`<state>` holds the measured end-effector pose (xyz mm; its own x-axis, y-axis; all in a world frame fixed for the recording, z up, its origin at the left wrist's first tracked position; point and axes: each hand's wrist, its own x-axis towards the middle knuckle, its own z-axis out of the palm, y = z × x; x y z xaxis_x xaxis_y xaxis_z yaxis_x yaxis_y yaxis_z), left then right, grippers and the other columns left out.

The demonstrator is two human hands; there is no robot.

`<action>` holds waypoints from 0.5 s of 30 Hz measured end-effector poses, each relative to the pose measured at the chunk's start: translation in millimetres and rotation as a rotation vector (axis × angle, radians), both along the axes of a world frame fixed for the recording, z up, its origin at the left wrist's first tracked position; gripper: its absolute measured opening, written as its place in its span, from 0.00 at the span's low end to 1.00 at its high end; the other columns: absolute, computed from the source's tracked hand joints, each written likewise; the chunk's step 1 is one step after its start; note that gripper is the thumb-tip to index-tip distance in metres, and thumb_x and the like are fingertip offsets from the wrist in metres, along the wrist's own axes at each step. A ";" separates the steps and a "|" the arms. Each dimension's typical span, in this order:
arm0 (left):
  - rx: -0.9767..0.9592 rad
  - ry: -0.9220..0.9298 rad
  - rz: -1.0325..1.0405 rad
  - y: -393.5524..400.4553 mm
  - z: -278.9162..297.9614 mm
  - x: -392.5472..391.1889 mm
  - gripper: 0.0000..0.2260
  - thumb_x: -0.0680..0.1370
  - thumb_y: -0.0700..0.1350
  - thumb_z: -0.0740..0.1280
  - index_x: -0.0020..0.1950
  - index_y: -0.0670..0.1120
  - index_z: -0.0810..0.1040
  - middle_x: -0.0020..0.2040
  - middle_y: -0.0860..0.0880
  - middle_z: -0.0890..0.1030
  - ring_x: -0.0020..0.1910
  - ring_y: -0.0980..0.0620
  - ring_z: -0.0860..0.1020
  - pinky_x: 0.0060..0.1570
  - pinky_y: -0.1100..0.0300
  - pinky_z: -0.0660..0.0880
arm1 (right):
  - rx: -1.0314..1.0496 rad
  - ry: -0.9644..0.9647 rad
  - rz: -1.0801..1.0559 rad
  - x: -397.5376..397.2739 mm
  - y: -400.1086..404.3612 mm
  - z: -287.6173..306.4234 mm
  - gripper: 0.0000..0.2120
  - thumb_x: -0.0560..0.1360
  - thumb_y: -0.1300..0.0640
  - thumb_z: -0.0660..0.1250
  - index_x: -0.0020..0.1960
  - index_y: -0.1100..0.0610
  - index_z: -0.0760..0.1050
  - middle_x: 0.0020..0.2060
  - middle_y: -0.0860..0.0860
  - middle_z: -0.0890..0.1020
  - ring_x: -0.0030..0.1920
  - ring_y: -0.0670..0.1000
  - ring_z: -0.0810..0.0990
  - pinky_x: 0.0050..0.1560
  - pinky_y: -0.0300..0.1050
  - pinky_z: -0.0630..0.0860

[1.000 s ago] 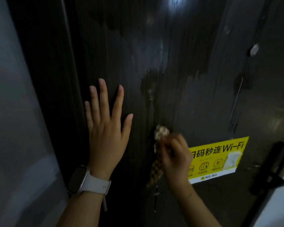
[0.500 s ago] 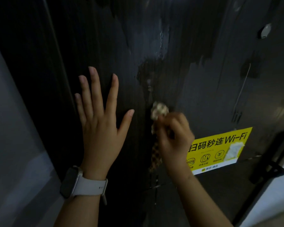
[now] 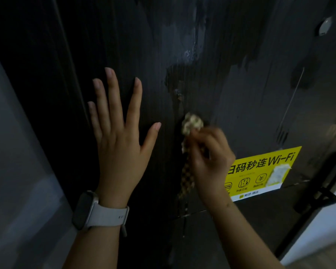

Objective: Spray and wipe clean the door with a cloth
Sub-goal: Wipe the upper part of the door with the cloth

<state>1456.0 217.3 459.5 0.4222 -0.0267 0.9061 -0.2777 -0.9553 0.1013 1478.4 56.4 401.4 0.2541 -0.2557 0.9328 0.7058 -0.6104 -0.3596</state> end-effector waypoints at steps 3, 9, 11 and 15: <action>0.004 -0.002 0.004 0.1 0.2 0.9 0.34 0.81 0.58 0.61 0.80 0.49 0.49 0.79 0.38 0.45 0.78 0.38 0.41 0.75 0.47 0.37 | -0.045 0.101 -0.011 -9.7 -4.8 -50.7 0.03 0.73 0.66 0.70 0.43 0.66 0.82 0.41 0.55 0.80 0.41 0.53 0.78 0.39 0.48 0.74; 0.005 0.004 0.002 -0.3 0.9 -0.4 0.33 0.81 0.57 0.61 0.80 0.49 0.49 0.79 0.38 0.45 0.78 0.38 0.42 0.75 0.46 0.38 | -0.032 0.058 -0.069 -8.9 -7.5 24.7 0.05 0.73 0.67 0.71 0.48 0.63 0.84 0.39 0.54 0.78 0.40 0.50 0.76 0.39 0.38 0.70; 0.002 0.003 0.001 -0.5 0.7 0.1 0.33 0.81 0.57 0.61 0.80 0.49 0.49 0.79 0.38 0.45 0.78 0.39 0.42 0.75 0.46 0.38 | -0.017 -0.019 -0.085 -1.9 -9.7 48.5 0.08 0.74 0.68 0.71 0.52 0.63 0.83 0.41 0.55 0.77 0.41 0.50 0.76 0.41 0.37 0.70; 0.006 -0.006 -0.003 0.6 0.1 2.1 0.33 0.81 0.57 0.61 0.80 0.49 0.49 0.79 0.38 0.45 0.77 0.42 0.39 0.75 0.46 0.38 | -0.278 -0.015 -0.066 2.7 -10.1 16.9 0.12 0.75 0.67 0.65 0.57 0.63 0.81 0.48 0.57 0.75 0.46 0.55 0.75 0.47 0.40 0.69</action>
<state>1458.0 218.0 459.5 0.4167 -0.0339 0.9084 -0.2815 -0.9550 0.0935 1481.2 46.3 418.3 0.2310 -0.0056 0.9729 0.6652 -0.7289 -0.1621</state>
